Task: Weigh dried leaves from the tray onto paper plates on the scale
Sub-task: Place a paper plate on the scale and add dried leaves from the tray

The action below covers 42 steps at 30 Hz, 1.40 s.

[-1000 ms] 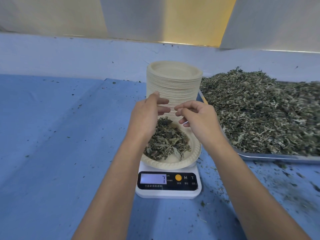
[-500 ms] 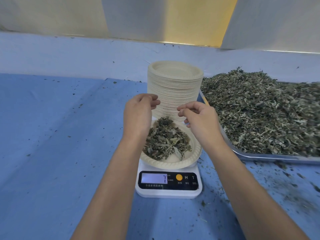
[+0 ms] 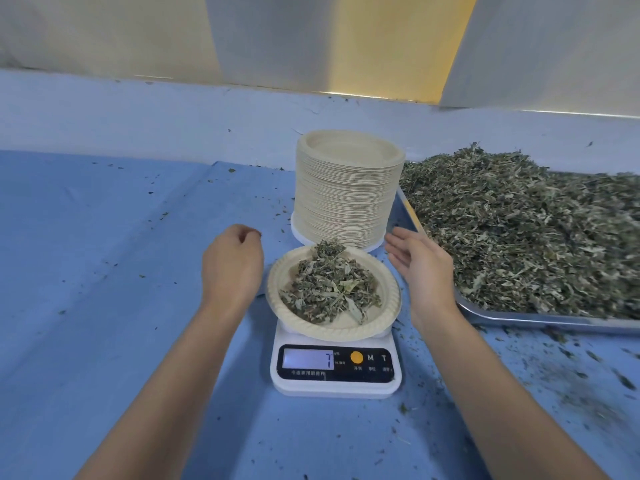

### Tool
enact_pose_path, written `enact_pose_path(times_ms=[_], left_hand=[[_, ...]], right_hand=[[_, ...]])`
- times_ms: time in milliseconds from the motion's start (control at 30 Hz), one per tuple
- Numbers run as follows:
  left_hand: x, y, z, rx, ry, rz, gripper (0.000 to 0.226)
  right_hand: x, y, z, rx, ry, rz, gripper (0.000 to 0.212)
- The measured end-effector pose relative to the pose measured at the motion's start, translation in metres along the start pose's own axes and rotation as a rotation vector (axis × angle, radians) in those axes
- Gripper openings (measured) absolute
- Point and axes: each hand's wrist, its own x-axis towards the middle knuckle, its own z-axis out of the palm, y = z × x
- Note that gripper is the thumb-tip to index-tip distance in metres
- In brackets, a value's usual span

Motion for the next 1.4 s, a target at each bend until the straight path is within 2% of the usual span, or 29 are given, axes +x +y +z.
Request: enact_pose_path(times_ms=[100, 333, 633, 767, 933, 1167, 1333, 1400], left_hand=[[-0.003, 0.000, 0.002, 0.084, -0.081, -0.052, 0.025], [0.003, -0.002, 0.005, 0.013, -0.202, -0.174, 0.030], [0.007, 0.001, -0.011, -0.336, -0.362, -0.260, 0.012], [0.013, 0.006, -0.031, -0.421, -0.415, -0.248, 0.013], [0.034, 0.003, -0.057, -0.416, -0.278, -0.226, 0.009], [0.076, -0.014, -0.085, -0.422, 0.016, -0.260, 0.004], [0.104, -0.027, -0.080, -0.437, 0.192, -0.304, 0.005], [0.116, -0.033, -0.071, -0.437, 0.262, -0.328, 0.004]], right_hand=[[0.000, -0.001, 0.002, 0.031, 0.002, 0.019, 0.023], [-0.002, 0.002, 0.005, 0.040, -0.083, 0.073, 0.021], [-0.003, -0.010, 0.018, 0.249, -0.034, 0.106, 0.022], [-0.002, -0.023, 0.036, 0.283, -0.046, 0.090, 0.023], [-0.003, -0.030, 0.068, 0.212, -0.118, 0.055, 0.023], [0.005, -0.018, 0.123, -0.221, -0.226, -0.053, 0.028], [0.012, -0.007, 0.166, -0.394, -0.399, 0.006, 0.006], [0.021, -0.002, 0.183, -0.390, -0.415, 0.074, 0.004]])
